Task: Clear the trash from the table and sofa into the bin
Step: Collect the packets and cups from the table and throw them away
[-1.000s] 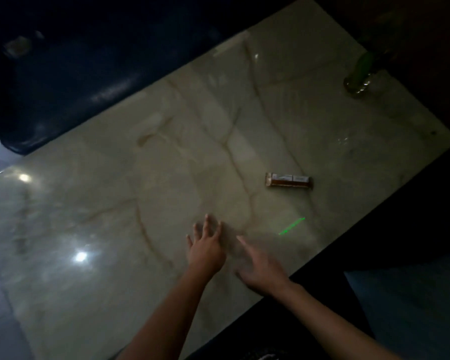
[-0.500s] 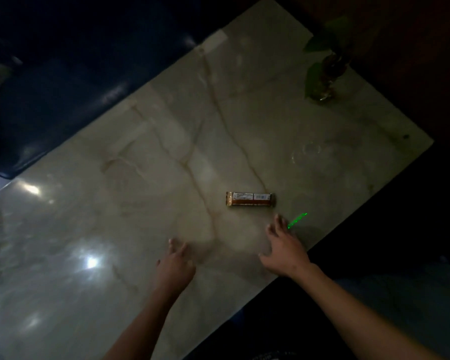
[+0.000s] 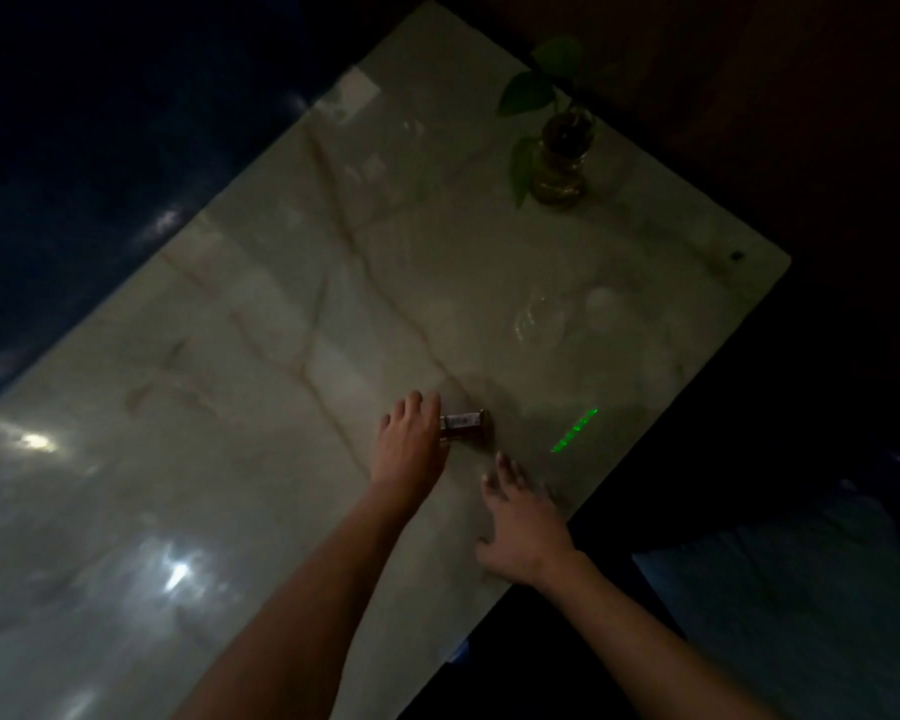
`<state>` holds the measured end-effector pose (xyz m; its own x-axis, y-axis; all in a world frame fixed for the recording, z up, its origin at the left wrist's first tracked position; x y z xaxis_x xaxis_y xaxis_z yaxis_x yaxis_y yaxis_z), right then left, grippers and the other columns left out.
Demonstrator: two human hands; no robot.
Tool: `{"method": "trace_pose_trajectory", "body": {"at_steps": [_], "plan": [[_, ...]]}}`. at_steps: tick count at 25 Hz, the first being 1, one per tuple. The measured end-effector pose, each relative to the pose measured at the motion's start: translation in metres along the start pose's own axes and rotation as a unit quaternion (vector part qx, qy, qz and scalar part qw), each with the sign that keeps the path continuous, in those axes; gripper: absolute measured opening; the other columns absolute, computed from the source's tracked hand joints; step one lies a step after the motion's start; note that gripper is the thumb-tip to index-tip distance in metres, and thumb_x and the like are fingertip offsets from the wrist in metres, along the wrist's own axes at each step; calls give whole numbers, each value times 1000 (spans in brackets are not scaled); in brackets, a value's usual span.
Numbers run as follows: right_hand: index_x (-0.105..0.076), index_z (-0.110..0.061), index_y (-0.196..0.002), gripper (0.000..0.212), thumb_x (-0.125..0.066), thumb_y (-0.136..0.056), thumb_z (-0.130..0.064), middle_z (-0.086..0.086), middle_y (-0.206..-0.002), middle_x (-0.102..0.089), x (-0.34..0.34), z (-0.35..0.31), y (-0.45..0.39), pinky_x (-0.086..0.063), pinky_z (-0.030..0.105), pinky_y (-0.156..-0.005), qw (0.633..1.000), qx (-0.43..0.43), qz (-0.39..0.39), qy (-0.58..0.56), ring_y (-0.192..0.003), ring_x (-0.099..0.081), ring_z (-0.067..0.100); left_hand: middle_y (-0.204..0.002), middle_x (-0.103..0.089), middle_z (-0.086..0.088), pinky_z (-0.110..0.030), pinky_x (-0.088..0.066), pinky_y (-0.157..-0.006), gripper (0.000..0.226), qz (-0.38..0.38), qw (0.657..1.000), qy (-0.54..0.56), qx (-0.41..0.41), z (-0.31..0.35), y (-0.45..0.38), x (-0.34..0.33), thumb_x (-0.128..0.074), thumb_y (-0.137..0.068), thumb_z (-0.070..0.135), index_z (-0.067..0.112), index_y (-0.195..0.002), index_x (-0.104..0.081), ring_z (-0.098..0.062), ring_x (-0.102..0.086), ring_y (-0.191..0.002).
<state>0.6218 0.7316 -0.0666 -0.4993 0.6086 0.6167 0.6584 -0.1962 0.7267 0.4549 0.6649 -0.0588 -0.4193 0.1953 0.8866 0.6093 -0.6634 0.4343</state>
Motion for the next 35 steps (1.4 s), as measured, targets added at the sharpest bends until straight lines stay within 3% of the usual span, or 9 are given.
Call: {"method": "trace_pose_trajectory", "body": {"at_steps": [10,13,15,17,21,24,27,31,35], "plan": [[-13,-14,-156,95,-49,-78,-54,12,-165,12,-4,-5,1,-7,53,-120,1000,-7,1,-14,-153,6,26,-109,-57,-6,-40,-48,-73,29,26,994,-82,-72,-16,-8,-18,-56,-90,36,24,-116,-53,-29,-57,-95],[-20,-13,-155,81,-47,-84,-42,12,-165,6,-2,-4,0,-13,51,-121,1000,-6,5,-22,-153,0,27,-101,-56,-6,-37,-49,-70,21,-10,998,66,5,-27,-2,-26,-56,-92,30,21,-111,-55,-27,-57,-87],[-29,-15,-152,69,-46,-88,-33,11,-166,-1,6,-4,-4,-18,48,-121,999,-12,3,-53,-153,-6,26,-91,-59,-8,-31,-49,-63,12,-72,921,357,135,-35,8,-28,-56,-95,27,18,-102,-59,-20,-58,-75],[-37,-17,-148,59,-46,-91,-28,12,-164,-17,16,-7,-7,-25,44,-120,994,-20,15,-111,-150,-19,26,-87,-64,-9,-28,-52,-61,16,-136,760,586,247,-40,27,-21,-55,-96,29,17,-99,-64,-17,-61,-70],[-58,-26,-130,41,-54,-90,-37,9,-128,-66,40,-11,-8,-47,34,-100,928,-63,131,-344,-120,-60,24,-87,-66,-7,-47,-51,-93,26,-210,519,789,251,-53,71,8,-59,-93,29,12,-112,-65,-22,-64,-81],[-70,-38,-95,31,-60,-73,-57,-10,-99,-76,62,-28,-10,-52,33,-82,817,-78,94,-563,-98,-70,11,-94,-63,-11,-51,-47,-99,29,-226,465,828,217,-51,97,33,-54,-95,27,13,-120,-60,-25,-63,-85],[-71,-33,-99,33,-64,-77,-57,-4,-100,-77,82,-59,-15,-52,36,-80,742,-39,-12,-670,-96,-71,18,-96,-62,-13,-53,-47,-98,32,-234,439,844,202,-46,112,49,-52,-96,25,10,-124,-56,-28,-63,-86],[-75,-13,-94,24,-65,-90,-34,7,-89,-76,97,-83,-15,-57,32,-72,713,0,-36,-700,-81,-72,20,-98,-61,-16,-57,-43,-102,42,-271,462,828,169,-44,123,56,-63,-89,27,5,-125,-57,-30,-63,-89],[-74,-4,-90,23,-68,-87,-26,11,-85,-76,98,-86,-9,-55,35,-79,753,-21,-10,-657,-84,-70,24,-117,-62,-23,-59,-33,-109,55,-320,471,808,148,-44,126,55,-61,-86,34,2,-130,-55,-37,-60,-107]]}}
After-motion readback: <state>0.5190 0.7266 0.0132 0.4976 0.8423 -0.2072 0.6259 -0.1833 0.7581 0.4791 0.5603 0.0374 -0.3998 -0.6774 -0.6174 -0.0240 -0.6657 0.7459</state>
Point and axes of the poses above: each hand's wrist, its own y-axis away from the middle knuckle, its own x-axis out of the back of the hand, z = x × y, the point moved 2 cm from there along -y, towards the middle knuckle
